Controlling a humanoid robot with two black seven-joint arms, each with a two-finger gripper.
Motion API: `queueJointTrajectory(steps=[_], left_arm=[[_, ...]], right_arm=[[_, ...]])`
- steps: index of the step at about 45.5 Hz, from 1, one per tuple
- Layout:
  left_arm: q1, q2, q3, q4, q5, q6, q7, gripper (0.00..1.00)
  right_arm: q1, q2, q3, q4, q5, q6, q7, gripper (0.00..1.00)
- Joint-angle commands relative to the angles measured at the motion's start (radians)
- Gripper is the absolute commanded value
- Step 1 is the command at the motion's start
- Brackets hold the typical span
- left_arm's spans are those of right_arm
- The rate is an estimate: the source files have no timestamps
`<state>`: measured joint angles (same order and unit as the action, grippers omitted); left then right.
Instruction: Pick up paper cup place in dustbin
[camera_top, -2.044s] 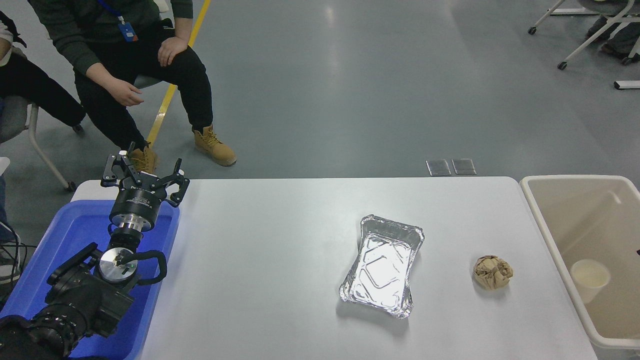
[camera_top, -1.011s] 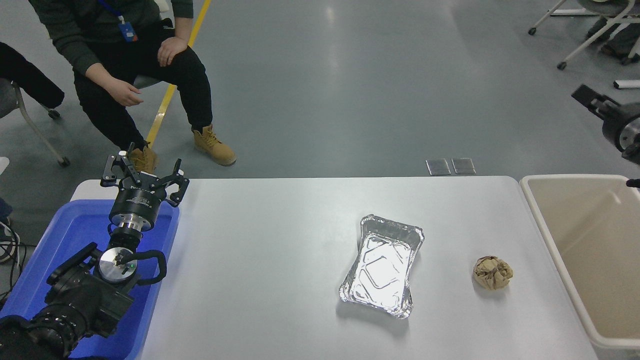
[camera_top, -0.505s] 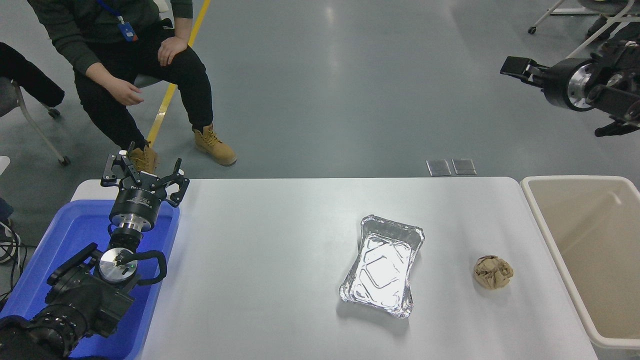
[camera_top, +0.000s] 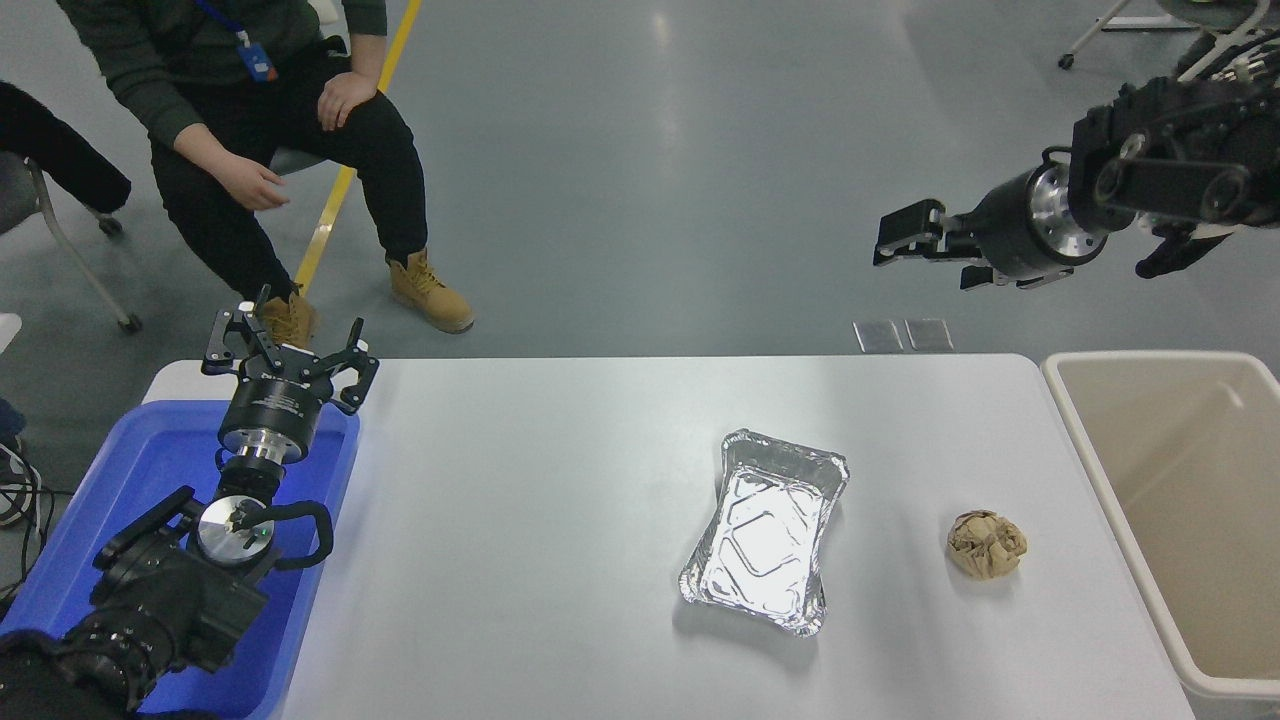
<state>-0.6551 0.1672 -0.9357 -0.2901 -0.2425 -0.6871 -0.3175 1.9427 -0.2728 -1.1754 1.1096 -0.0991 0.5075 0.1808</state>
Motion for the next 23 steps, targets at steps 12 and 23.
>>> queueJointTrajectory(steps=[12,23], left_arm=[[0.000,0.000,0.000,0.000,0.000,0.000,0.000,0.99],[0.000,0.000,0.000,0.000,0.000,0.000,0.000,0.99]], right_arm=[[0.071,0.228,-0.058,0.142,-0.001,0.046,0.000,1.00],[0.062,0.253,-0.059,0.139,0.006,0.059,0.000,1.00]])
